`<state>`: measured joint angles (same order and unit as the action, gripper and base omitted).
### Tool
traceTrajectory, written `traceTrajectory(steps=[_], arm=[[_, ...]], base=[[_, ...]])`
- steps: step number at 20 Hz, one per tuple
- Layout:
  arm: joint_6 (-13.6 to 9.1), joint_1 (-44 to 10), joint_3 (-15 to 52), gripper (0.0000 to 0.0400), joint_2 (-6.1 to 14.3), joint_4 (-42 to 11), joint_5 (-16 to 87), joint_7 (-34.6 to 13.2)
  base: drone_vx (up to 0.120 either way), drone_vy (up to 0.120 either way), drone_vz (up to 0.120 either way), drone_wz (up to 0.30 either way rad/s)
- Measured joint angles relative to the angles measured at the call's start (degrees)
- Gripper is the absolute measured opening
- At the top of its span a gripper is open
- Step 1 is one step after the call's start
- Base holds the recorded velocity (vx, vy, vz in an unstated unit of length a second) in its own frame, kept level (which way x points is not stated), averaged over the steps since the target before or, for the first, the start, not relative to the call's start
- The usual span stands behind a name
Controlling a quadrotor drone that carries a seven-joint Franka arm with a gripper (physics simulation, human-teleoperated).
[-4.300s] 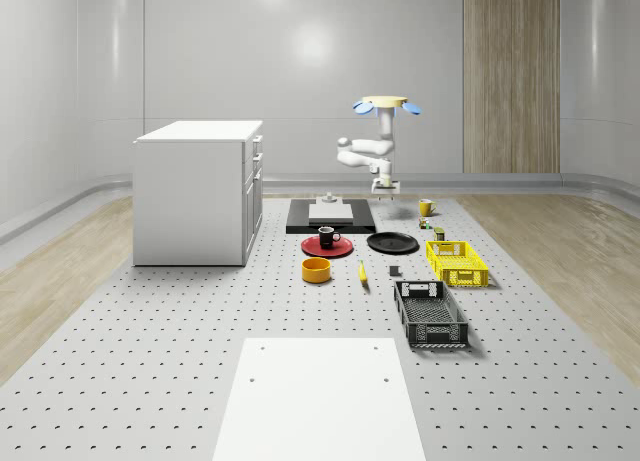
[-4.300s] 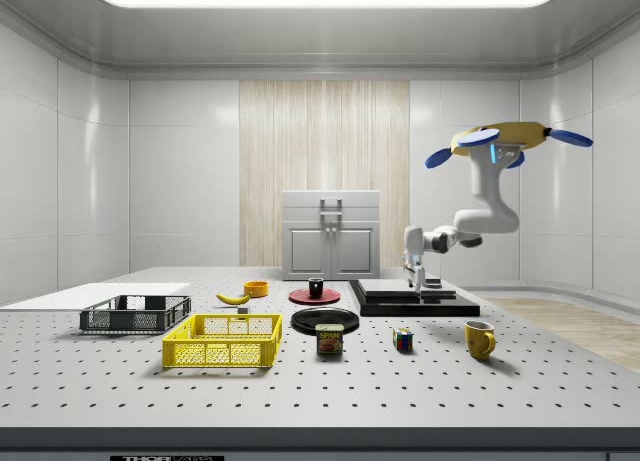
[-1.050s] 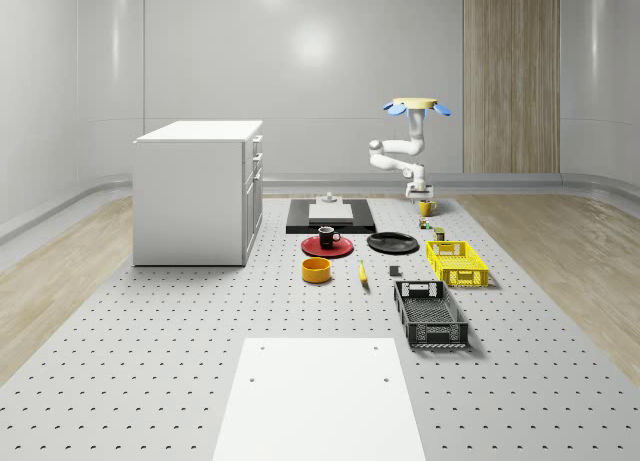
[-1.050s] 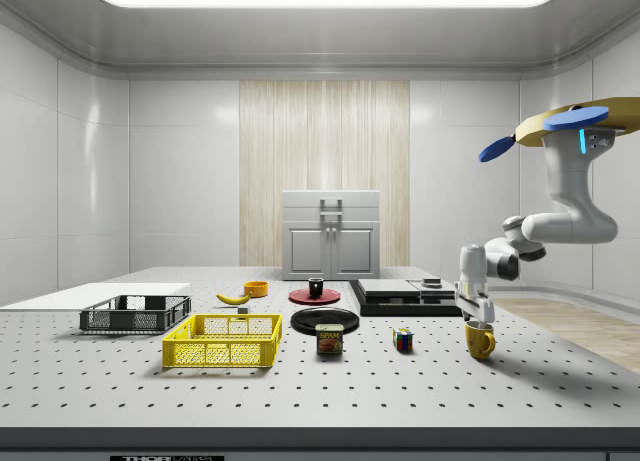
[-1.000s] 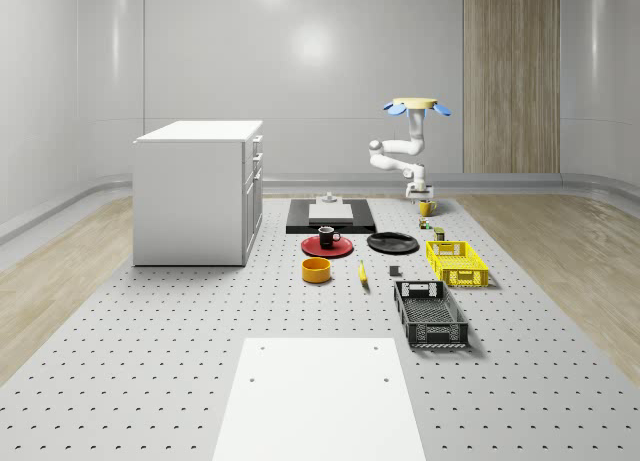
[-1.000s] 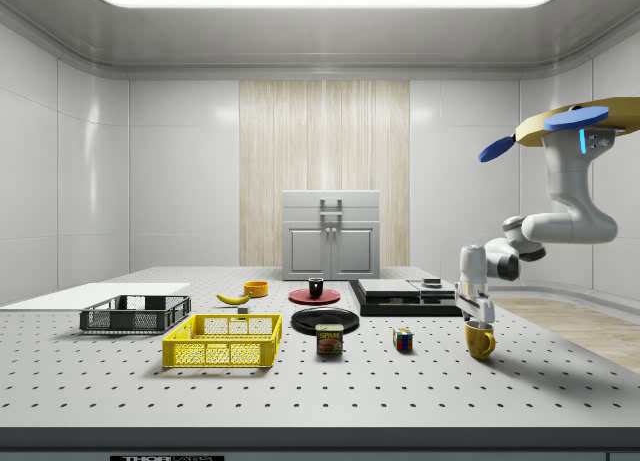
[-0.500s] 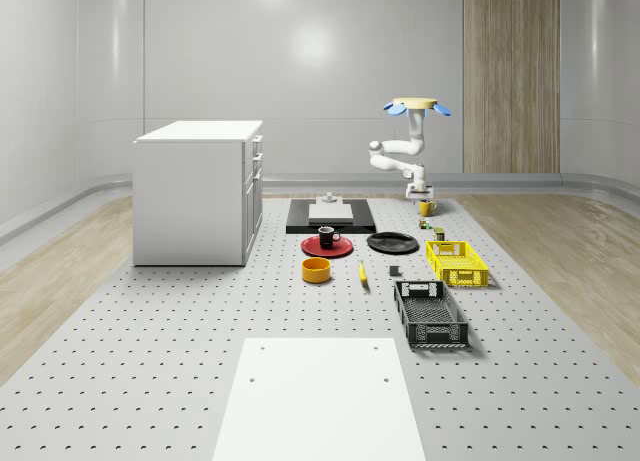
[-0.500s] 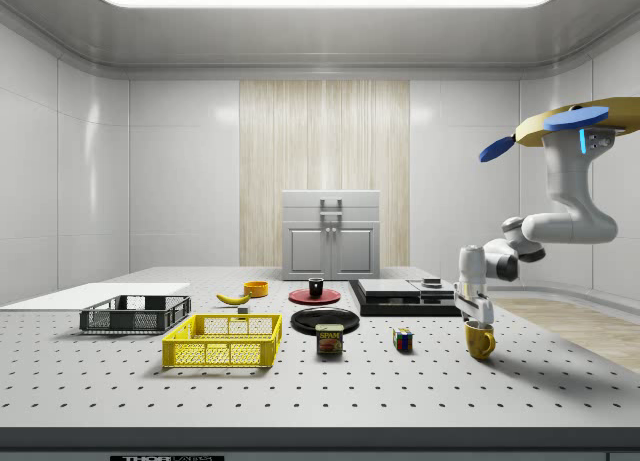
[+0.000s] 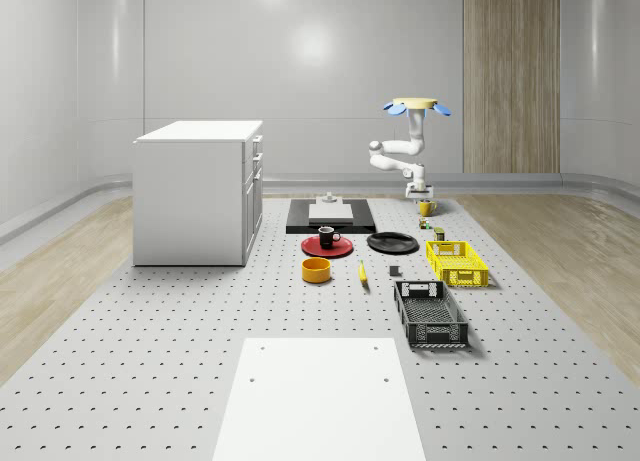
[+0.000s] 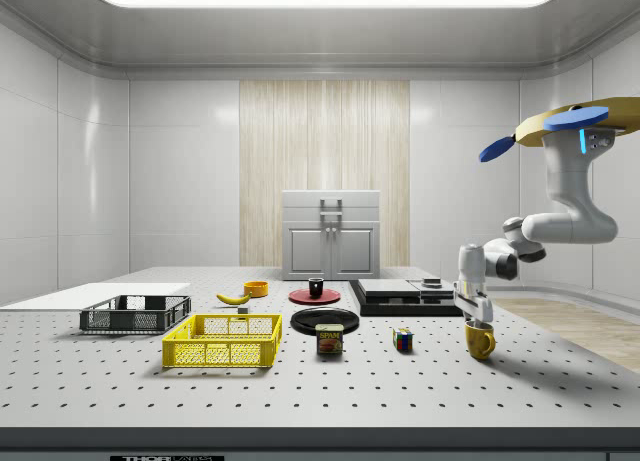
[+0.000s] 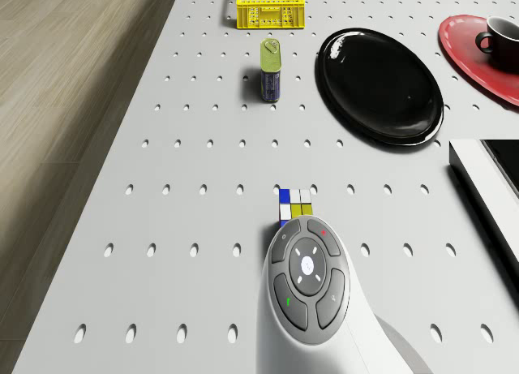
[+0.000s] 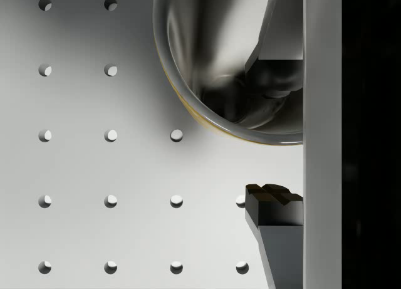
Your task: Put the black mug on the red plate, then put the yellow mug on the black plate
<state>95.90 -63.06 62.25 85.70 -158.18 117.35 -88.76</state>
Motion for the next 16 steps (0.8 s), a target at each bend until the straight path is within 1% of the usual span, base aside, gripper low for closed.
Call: traceTrajectory(steps=[3, 8, 13, 16], arm=[[-0.10, 0.07, 0.05, 0.0141, -0.07, -0.03, -0.02, 0.05], [-0.41, 0.25, 0.46, 0.0119, -0.15, -0.25, -0.37, 0.10], [-1.76, 0.96, 3.25, 0.0113, -0.05, -1.52, -2.95, 0.10], [-2.41, 1.27, 4.78, 0.0111, 0.02, -2.13, -4.38, 0.06]], base=[[0.000, 0.000, 0.000, 0.000], [0.000, 0.000, 0.000, 0.000], [0.000, 0.000, 0.112, 0.000], [0.107, -0.107, 0.120, 0.000]])
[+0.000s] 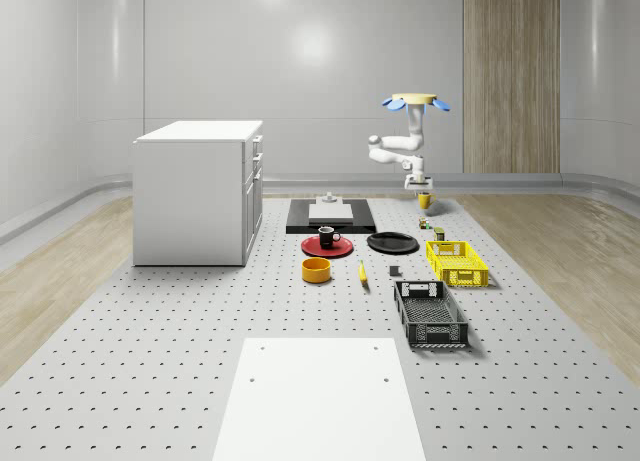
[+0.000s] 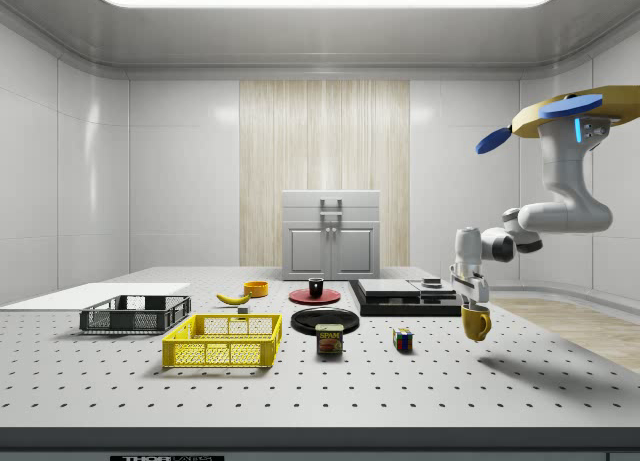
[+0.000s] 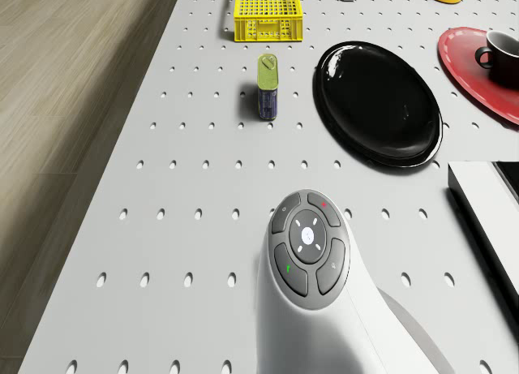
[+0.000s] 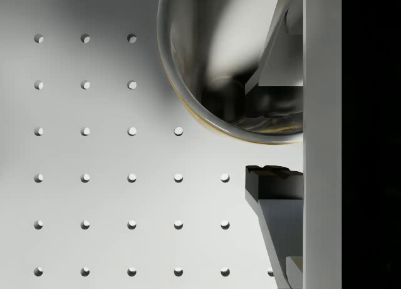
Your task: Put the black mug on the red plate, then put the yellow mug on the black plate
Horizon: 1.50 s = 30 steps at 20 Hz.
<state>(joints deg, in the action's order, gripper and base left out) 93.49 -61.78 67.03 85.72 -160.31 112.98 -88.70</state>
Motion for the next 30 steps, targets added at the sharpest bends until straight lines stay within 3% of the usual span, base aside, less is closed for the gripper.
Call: traceTrajectory(steps=[3, 30], arm=[[-0.35, 0.15, 0.92, 0.0111, 0.07, -0.33, -0.87, -0.03], [-0.16, 0.06, 2.03, 0.0110, 0.73, -0.64, -2.12, -0.26]], base=[[0.120, -0.120, 0.120, 0.000], [0.120, -0.120, 0.000, 0.000]])
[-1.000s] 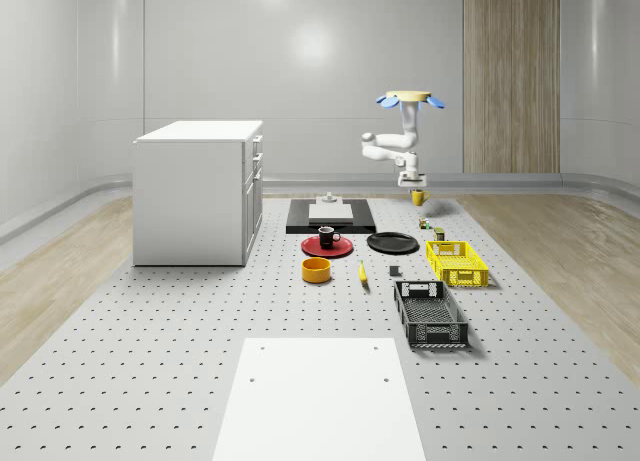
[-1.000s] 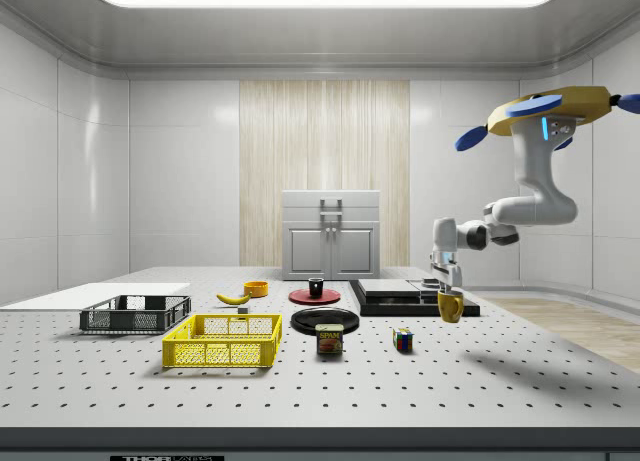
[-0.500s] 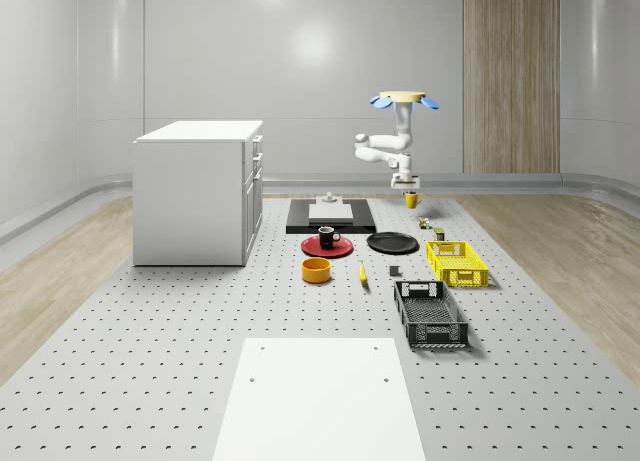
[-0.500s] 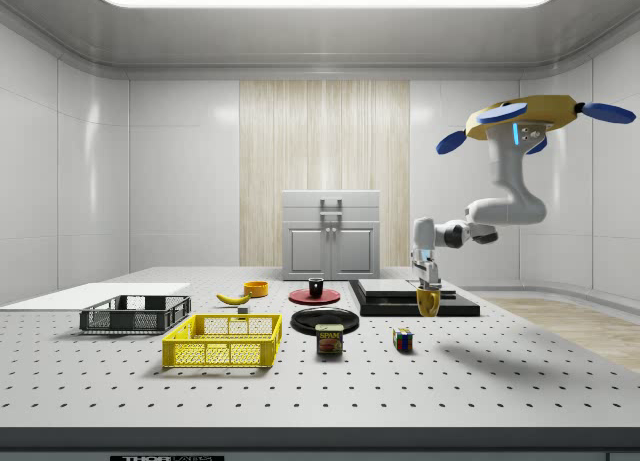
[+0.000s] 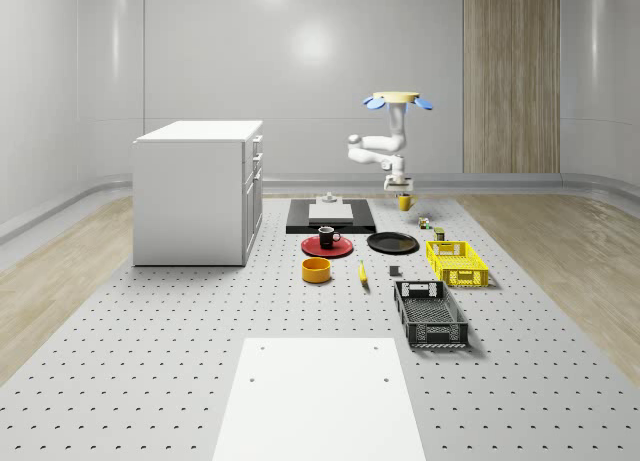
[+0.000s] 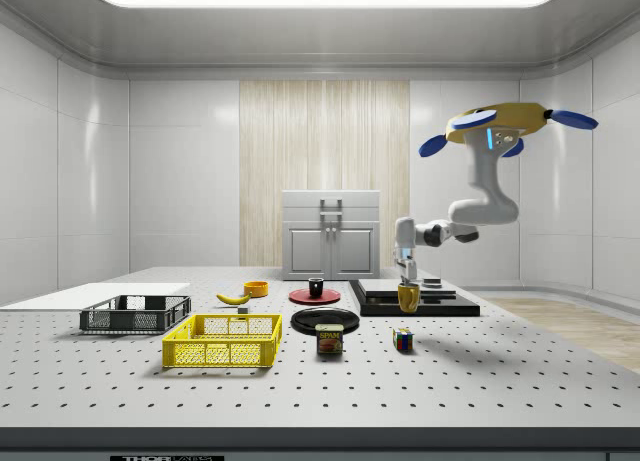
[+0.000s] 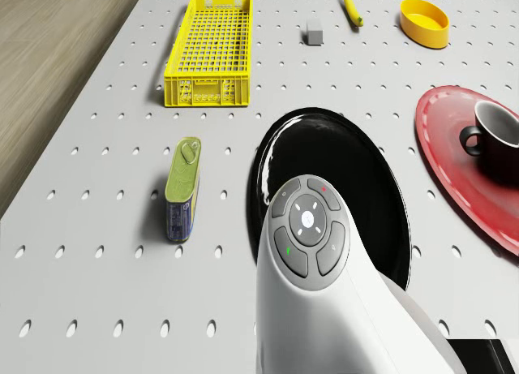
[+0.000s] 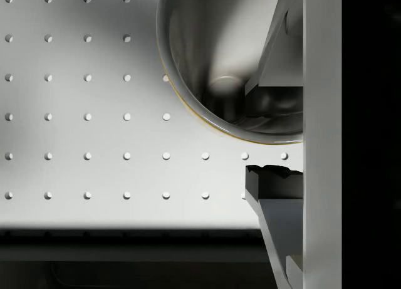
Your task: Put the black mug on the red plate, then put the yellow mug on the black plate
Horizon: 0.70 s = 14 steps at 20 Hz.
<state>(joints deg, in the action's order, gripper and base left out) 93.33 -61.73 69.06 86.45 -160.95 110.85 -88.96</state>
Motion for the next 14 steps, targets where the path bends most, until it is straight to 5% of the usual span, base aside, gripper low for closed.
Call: traceTrajectory(steps=[14], arm=[[0.26, -0.11, 0.04, 0.0110, 0.27, 0.02, -0.12, -0.08]], base=[[0.120, -0.120, 0.000, 0.000]])
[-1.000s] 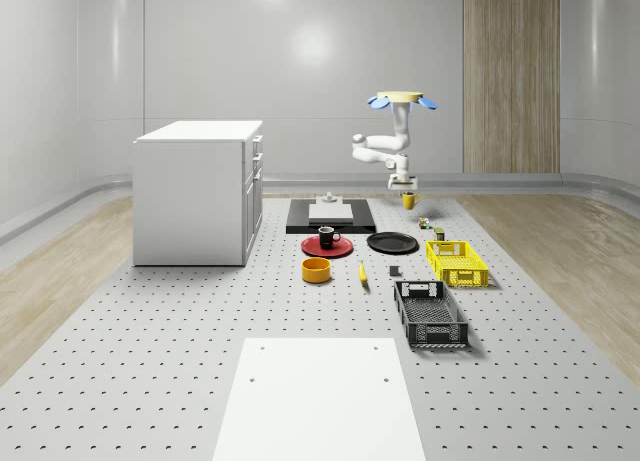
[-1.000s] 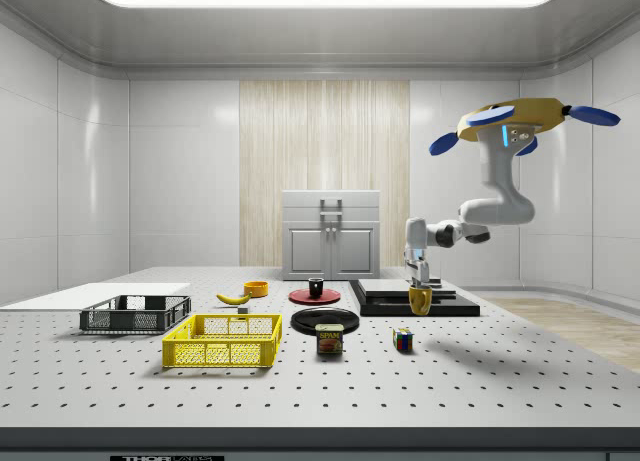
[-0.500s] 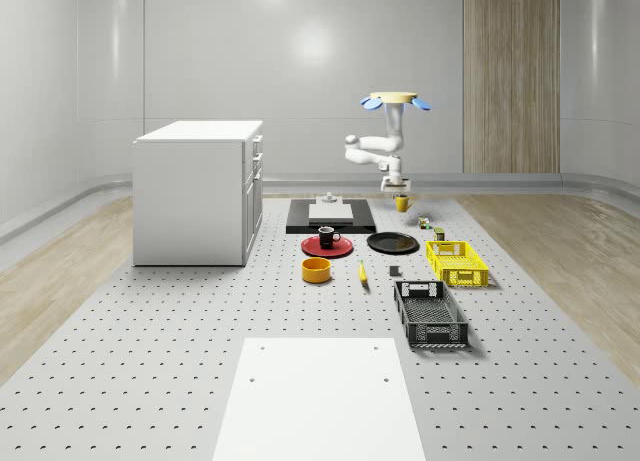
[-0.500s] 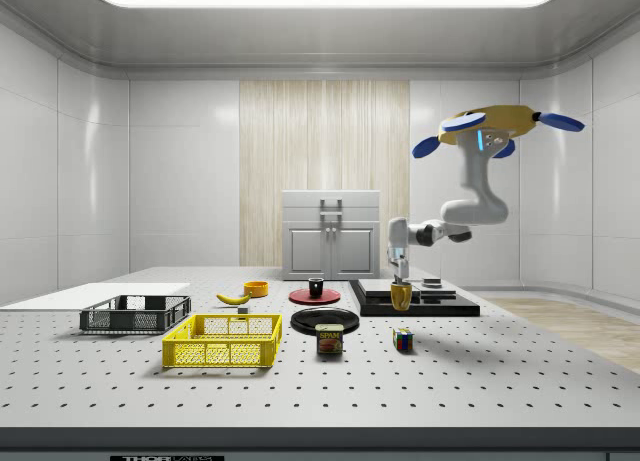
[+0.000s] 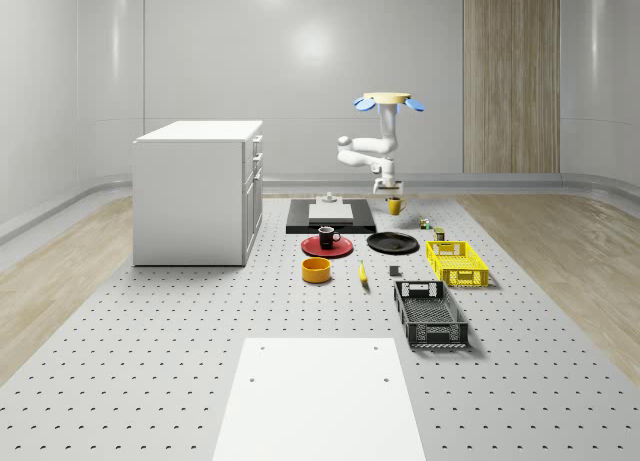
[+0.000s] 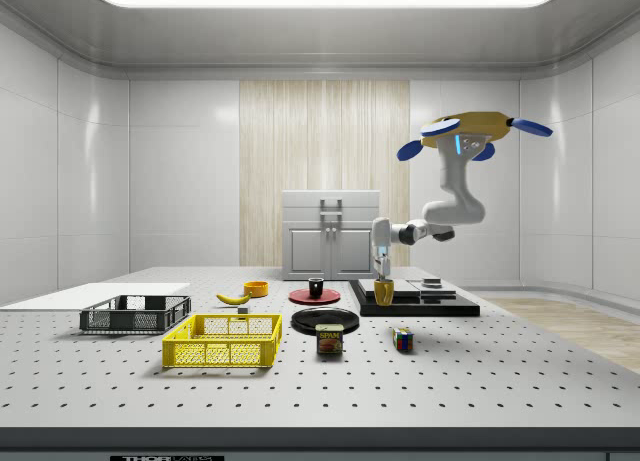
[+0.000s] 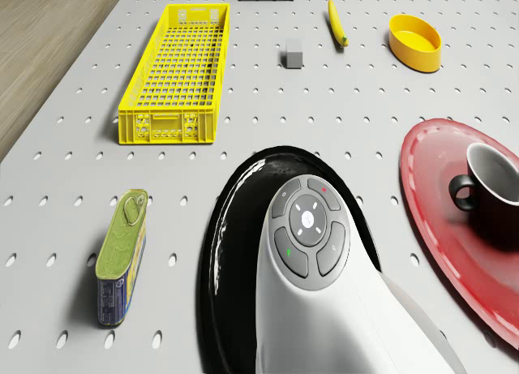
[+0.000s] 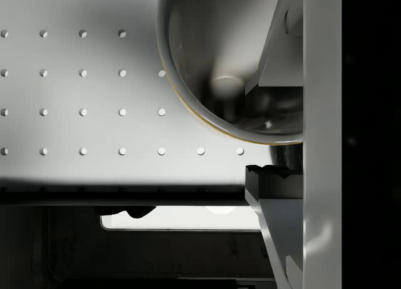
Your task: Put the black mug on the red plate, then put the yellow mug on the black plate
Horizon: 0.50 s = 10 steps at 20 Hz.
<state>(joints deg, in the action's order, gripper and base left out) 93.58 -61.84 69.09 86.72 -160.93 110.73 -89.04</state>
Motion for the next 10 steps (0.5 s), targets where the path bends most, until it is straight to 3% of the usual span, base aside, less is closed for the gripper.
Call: traceTrajectory(steps=[5, 10], arm=[[0.08, -0.03, 0.01, 0.0110, 0.08, 0.01, -0.04, -0.03], [0.15, -0.07, 0.02, 0.0110, 0.16, 0.01, -0.07, -0.05]], base=[[0.120, -0.120, 0.000, 0.000], [0.120, -0.016, 0.000, 0.000]])
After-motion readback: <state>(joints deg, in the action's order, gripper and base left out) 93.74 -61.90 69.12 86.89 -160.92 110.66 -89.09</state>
